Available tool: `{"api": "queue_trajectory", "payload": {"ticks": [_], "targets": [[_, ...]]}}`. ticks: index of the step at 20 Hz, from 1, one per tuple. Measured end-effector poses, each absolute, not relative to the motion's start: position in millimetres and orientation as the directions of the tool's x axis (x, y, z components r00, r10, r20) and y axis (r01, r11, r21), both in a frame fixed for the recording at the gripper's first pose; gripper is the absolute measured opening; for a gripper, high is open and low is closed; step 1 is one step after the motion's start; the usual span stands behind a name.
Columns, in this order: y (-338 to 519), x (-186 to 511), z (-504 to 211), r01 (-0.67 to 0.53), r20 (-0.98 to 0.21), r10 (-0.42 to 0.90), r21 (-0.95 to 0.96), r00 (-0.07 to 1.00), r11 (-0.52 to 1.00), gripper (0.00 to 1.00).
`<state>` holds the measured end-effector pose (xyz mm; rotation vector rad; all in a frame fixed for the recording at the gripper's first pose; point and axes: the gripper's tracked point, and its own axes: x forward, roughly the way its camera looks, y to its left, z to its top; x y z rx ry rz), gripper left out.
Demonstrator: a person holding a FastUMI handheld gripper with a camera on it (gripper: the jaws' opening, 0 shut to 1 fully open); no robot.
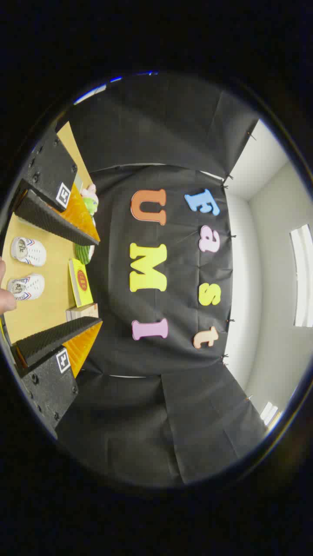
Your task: Open the storage box then place both shoes into the box .Put the left shoe in first, then the right shoe, with the right side of both shoes facing outward in a uniform manner.
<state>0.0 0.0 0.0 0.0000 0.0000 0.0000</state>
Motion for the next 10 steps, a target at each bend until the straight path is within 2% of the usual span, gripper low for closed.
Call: {"api": "queue_trajectory", "payload": {"ticks": [10], "targets": [[10.1,0.3,-3.8,-0.023,-0.017,0.023,-0.004,1.0,1.0,1.0]]}}
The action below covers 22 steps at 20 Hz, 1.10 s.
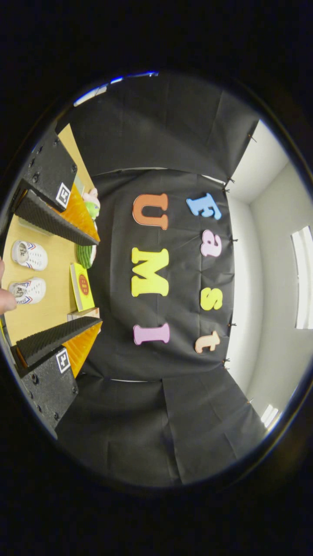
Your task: Open the storage box then place both shoes into the box .Put the left shoe in first, then the right shoe, with the right side of both shoes facing outward in a uniform manner.
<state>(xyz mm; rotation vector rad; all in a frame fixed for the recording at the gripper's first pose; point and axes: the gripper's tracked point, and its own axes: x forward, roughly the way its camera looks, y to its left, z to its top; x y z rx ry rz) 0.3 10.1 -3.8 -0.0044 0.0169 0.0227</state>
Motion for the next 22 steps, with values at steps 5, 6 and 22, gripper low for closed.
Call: {"api": "queue_trajectory", "payload": {"ticks": [5,6,22], "targets": [[14,5,-11,-0.033,-0.047,0.034,0.009,0.998,0.999,1.0],[14,7,-12,-0.037,-0.053,0.038,0.012,0.998,0.999,1.0],[34,15,-23,-0.104,-0.098,0.106,0.023,0.99,0.994,1.0]]}}
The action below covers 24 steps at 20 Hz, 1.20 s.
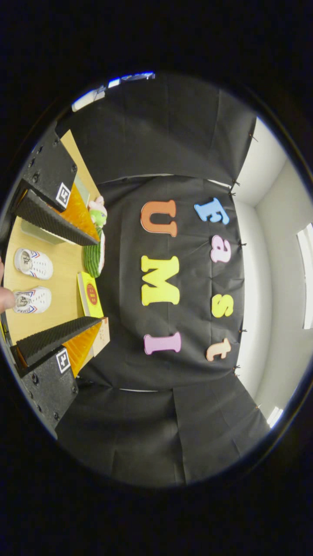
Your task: Open the storage box then place both shoes into the box .Put the left shoe in first, then the right shoe, with the right side of both shoes facing outward in a uniform manner.
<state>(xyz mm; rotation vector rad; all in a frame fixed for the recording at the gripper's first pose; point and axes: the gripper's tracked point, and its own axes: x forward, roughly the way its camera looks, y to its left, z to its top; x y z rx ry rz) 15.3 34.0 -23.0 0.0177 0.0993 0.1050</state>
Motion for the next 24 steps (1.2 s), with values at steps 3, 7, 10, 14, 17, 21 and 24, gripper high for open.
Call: {"api": "queue_trajectory", "payload": {"ticks": [3,7,10,14,17,21,24], "targets": [[55,21,-37,-0.194,-0.132,0.198,0.044,0.971,0.98,1.0],[74,36,-76,-0.278,-0.231,0.287,0.072,0.93,0.958,1.0],[100,46,-116,-0.37,-0.316,0.412,0.186,0.854,0.91,1.0],[122,52,-164,-0.436,-0.419,0.543,0.329,0.727,0.838,0.98],[131,61,-198,-0.434,-0.468,0.588,0.401,0.66,0.807,0.97],[140,67,-228,-0.394,-0.487,0.652,0.532,0.581,0.749,0.94],[147,68,-242,-0.371,-0.482,0.688,0.598,0.542,0.711,0.8]]}}
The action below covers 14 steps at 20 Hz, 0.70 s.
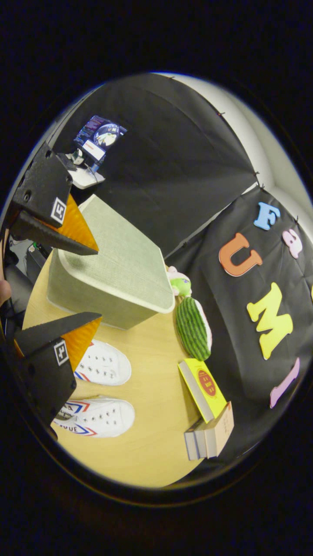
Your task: Open the storage box then place both shoes into the box .Put the left shoe in first, then the right shoe, with the right side of both shoes facing outward in a uniform manner.
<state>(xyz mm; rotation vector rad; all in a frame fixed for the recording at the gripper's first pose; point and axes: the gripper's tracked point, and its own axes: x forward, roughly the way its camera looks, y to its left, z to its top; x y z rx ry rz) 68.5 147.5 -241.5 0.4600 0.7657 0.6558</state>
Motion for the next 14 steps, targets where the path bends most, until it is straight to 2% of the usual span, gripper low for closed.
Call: {"api": "queue_trajectory", "payload": {"ticks": [2,6,7,8,11,14], "targets": [[156,68,-244,-0.356,-0.453,0.734,0.666,0.505,0.656,0.72],[168,68,-242,-0.297,-0.382,0.809,0.789,0.447,0.537,0.49],[164,67,-242,-0.284,-0.379,0.809,0.798,0.45,0.532,0.36],[160,67,-237,-0.272,-0.37,0.81,0.808,0.455,0.522,0.31],[164,67,-220,-0.257,-0.315,0.831,0.848,0.459,0.464,0.06],[174,62,-188,-0.296,-0.266,0.846,0.853,0.462,0.43,0.05]]}}
